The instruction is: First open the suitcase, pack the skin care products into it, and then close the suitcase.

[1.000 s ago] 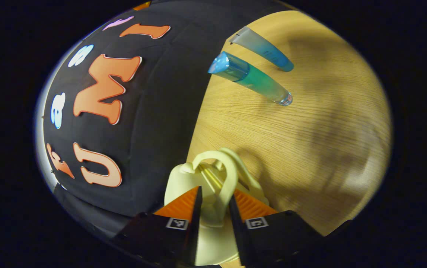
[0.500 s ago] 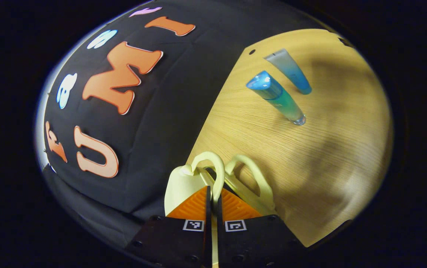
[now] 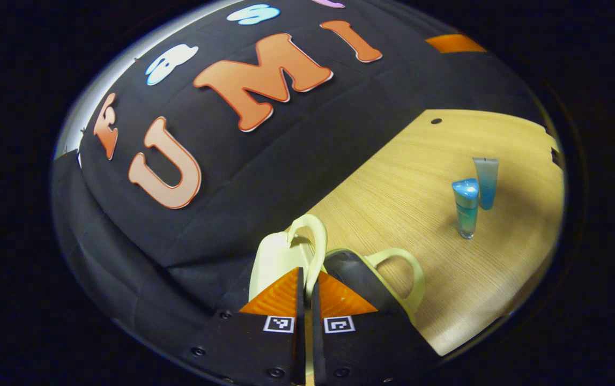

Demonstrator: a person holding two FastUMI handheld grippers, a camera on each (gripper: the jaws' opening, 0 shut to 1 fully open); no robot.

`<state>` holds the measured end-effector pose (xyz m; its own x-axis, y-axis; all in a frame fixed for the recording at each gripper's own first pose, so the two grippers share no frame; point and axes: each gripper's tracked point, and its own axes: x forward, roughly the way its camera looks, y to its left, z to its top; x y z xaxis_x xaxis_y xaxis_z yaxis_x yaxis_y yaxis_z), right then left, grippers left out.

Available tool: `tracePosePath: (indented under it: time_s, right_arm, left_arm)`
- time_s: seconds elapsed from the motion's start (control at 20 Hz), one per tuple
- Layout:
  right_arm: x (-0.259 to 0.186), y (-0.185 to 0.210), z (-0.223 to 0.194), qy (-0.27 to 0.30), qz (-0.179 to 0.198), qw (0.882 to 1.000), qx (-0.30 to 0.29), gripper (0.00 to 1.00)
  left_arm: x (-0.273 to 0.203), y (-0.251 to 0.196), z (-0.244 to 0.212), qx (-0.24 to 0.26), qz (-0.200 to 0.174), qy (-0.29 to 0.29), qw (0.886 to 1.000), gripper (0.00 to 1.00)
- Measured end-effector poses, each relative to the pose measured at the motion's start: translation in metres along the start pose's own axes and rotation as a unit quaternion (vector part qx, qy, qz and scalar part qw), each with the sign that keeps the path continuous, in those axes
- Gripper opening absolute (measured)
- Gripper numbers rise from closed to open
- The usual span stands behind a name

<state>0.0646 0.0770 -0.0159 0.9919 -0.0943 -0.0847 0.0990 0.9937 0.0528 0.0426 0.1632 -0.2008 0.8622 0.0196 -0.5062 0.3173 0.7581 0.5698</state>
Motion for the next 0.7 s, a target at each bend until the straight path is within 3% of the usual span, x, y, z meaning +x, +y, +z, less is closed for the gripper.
tracePosePath:
  time_s: [0.35,0.7]
  right_arm:
    - [0.005,0.035,0.007,0.003,0.010,1.000,-0.009,0.95]
    - [0.008,0.073,0.018,-0.003,0.006,1.000,-0.017,0.95]
  left_arm:
    - [-0.007,0.070,-0.002,-0.100,0.004,-0.029,0.995,0.06]
    - [-0.004,0.158,-0.029,-0.202,0.033,-0.067,0.976,0.06]
